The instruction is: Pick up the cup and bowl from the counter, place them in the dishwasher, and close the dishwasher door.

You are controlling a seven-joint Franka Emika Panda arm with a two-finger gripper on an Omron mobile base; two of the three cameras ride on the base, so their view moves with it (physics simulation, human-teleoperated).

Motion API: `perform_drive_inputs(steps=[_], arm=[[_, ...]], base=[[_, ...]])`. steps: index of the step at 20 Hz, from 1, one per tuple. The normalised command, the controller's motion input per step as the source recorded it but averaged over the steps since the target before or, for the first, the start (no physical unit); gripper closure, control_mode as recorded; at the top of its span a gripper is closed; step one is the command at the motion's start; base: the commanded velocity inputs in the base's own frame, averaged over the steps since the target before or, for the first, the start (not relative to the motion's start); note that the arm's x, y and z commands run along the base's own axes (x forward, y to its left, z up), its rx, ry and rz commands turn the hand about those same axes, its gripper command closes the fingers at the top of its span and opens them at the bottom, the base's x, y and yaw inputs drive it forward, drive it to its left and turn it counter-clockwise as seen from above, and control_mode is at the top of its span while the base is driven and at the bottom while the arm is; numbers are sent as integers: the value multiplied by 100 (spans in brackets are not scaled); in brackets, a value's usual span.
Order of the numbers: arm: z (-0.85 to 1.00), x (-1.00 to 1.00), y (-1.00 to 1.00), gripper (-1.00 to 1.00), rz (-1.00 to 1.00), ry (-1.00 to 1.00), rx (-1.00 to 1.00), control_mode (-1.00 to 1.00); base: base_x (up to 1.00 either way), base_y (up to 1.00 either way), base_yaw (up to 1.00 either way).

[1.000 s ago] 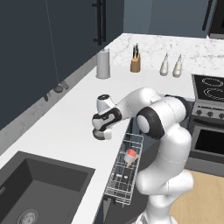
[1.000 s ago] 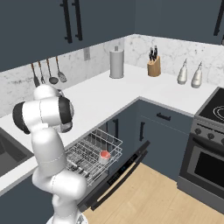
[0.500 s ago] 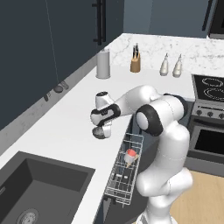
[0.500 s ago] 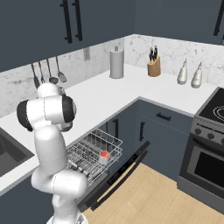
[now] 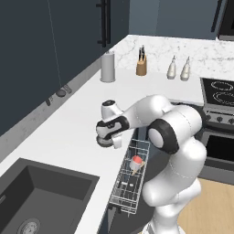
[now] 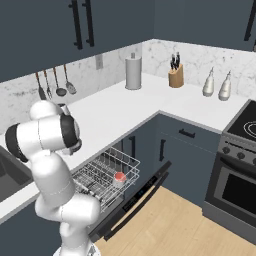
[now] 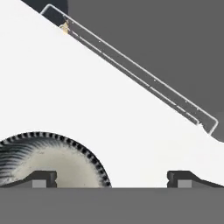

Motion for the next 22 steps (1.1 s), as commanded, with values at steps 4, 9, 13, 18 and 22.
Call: perform_drive_inputs(steps=[4, 9, 13, 18, 22], arm=[[5, 18, -30, -100, 45, 0, 0, -100], [0, 29, -8, -100, 51, 0, 0, -100], [0, 1, 3, -100, 46, 0, 0, -100], [-11, 0, 0, -100, 40, 0, 0, -100], [-33, 2, 13, -100, 27, 0, 0, -100]], base=[[0, 0, 0], [0, 0, 0], [0, 0, 0], [0, 0, 0], [0, 0, 0]])
